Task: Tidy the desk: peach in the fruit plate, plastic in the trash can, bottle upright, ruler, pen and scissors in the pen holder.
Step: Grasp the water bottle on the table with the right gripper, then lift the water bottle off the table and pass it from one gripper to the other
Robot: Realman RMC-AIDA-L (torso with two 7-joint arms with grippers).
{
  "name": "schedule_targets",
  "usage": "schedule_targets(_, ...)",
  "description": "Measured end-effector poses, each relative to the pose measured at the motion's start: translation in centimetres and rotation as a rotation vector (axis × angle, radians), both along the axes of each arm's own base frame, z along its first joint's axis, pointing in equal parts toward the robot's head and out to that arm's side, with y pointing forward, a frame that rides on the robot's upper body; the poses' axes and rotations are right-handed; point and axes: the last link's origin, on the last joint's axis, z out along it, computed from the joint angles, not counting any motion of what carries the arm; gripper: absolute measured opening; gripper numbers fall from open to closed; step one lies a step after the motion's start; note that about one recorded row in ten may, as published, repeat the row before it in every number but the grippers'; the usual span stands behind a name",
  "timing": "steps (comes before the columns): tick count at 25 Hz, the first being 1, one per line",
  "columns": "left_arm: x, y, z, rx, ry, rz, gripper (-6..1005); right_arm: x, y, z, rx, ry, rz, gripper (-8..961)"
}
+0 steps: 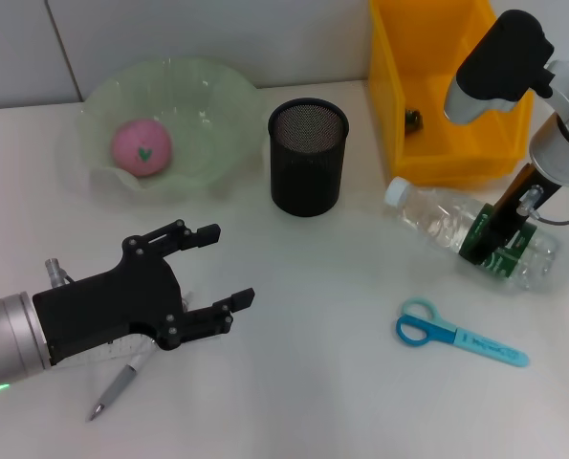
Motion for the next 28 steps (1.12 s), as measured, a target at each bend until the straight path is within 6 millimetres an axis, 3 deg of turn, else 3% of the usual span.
schedule_targets(12, 0.1, 0.0, 0.0, -0.002, 0.002, -0.004, 795, 1.2, -0.6, 0.0, 0.054, 0.027, -0.108, 797)
schedule_targets(28, 0.2, 0.0, 0.0, -0.004, 0.000, -0.012, 795, 0.9, -0.7, -0.6, 0.045, 0.036, -0.102, 796)
